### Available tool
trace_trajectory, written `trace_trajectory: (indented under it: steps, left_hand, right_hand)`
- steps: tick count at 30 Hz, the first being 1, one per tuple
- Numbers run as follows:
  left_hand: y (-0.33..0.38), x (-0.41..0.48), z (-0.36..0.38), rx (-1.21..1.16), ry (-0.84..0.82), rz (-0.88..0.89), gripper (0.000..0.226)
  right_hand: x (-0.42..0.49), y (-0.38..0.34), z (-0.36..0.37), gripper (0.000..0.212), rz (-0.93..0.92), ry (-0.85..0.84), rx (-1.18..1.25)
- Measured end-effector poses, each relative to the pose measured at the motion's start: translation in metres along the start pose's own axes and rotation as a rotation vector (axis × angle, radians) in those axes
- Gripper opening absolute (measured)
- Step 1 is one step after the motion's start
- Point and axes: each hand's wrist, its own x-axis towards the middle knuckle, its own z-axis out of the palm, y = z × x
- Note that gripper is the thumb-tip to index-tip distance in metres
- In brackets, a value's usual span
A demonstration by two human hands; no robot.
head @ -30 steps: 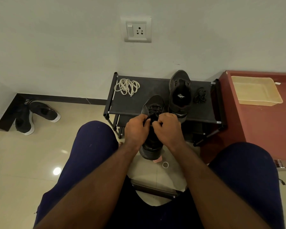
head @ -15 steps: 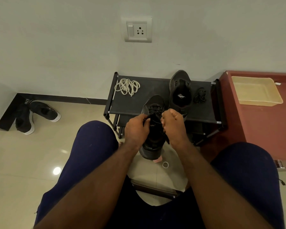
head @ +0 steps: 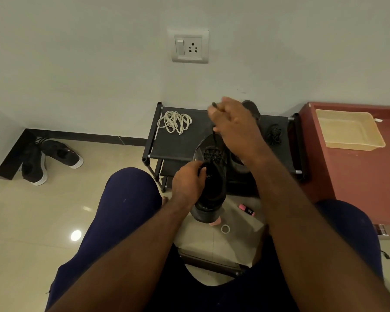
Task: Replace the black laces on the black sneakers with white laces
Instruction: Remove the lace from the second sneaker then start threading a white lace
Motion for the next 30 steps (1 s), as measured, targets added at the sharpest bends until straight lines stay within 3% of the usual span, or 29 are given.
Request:
trace_trajectory:
  steps: [2, 4, 6, 8, 10, 12, 15, 19, 25, 30]
  left_hand:
    - [0.001, 0.0, 0.001, -0.03, -0.018, -0.015, 0.016]
    - [0.002, 0.0, 0.001, -0.013, -0.055, -0.041, 0.017]
    - [0.001, 0.0, 0.001, 0.018, -0.063, -0.036, 0.019]
    - [0.001, 0.0, 0.0, 0.021, -0.05, -0.025, 0.018]
    - [0.002, -0.002, 0.001, 0.015, -0.038, -0.018, 0.018]
    - [0.004, -0.006, 0.005, -0.003, -0.025, -0.001, 0.018]
    - [0.006, -0.013, 0.008, -0.062, 0.002, -0.019, 0.016]
    - [0.005, -0.01, 0.006, -0.093, 0.006, -0.086, 0.012]
    - [0.002, -0.002, 0.004, 0.036, -0.038, -0.118, 0.013]
    - [0.002, 0.006, -0.001, -0.123, 0.019, -0.158, 0.012]
  right_hand:
    - [0.008, 0.008, -0.007, 0.047, 0.011, -0.173, -0.304]
    - [0.003, 0.023, -0.009, 0.056, -0.009, -0.158, -0.325]
    - [-0.015, 0.051, -0.006, 0.044, -0.037, -0.04, -0.293]
    - [-0.038, 0.079, 0.002, 0.025, 0.073, 0.035, -0.348]
    - [-0.057, 0.1, 0.013, 0.026, 0.288, -0.046, -0.43]
    - [-0.065, 0.11, 0.022, 0.032, 0.383, -0.165, -0.531]
    - [-0.061, 0.108, 0.025, 0.019, 0.339, -0.099, -0.623]
    - [-0.062, 0.106, 0.026, 0.017, 0.271, -0.055, -0.694]
    - [-0.07, 0.108, 0.035, 0.014, 0.239, -0.08, -0.727]
    - [-0.066, 0.112, 0.023, 0.016, 0.272, 0.047, -0.538]
